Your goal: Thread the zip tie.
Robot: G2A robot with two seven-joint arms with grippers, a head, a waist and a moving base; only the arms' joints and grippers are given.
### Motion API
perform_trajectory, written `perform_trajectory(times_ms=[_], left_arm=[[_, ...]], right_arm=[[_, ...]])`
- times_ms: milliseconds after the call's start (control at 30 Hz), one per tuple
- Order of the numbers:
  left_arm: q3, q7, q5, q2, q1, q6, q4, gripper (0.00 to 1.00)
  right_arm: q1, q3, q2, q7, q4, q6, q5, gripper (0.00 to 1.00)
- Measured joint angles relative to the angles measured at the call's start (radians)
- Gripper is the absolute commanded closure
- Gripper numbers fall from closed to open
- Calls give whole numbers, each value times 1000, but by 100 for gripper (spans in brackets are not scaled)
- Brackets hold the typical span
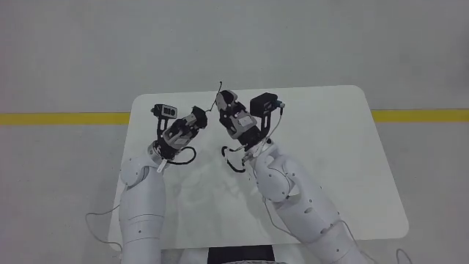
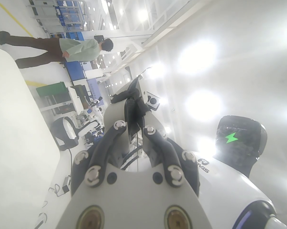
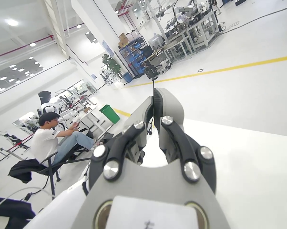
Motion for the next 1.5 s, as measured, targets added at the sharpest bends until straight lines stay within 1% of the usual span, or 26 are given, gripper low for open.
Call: perform_trajectory(times_ms=[67,200,300,433,533,633,700,833,933,1233,1500], left_arm=[[14,14,-7,6,7,8,-10,100],[30,13,-15,20,11,8,-17,100],[41,15,-22,30,11,2,-16,100],[57,23,-28,44,9,-10,-11,100],[64,31,-28,54,7,-12,-12,100],[69,36,-20,63,7,-12,-19,100],[72,40,-18,68,6,-12,-20,100],[80,47,-22,78,6,-12,-21,100],[87,51,-28,85,4,-12,-21,100],[106,61,-51,102,-1,-12,-22,100],[116,70,-62,115,4,-12,-26,100]], right_arm=[[2,0,-1,-1,3,0,0,100],[4,2,-3,12,8,9,13,100],[2,7,-4,40,8,37,32,100],[-1,14,-5,76,-3,85,30,100],[-5,20,-4,94,-13,108,28,100],[-9,27,-4,101,-23,118,33,100],[-12,30,-4,102,-29,115,40,100],[-17,34,-3,112,-36,83,53,100],[-21,35,-2,118,-38,70,57,100],[-22,29,-2,123,-36,52,56,100],[-15,31,-6,63,-36,48,49,100]])
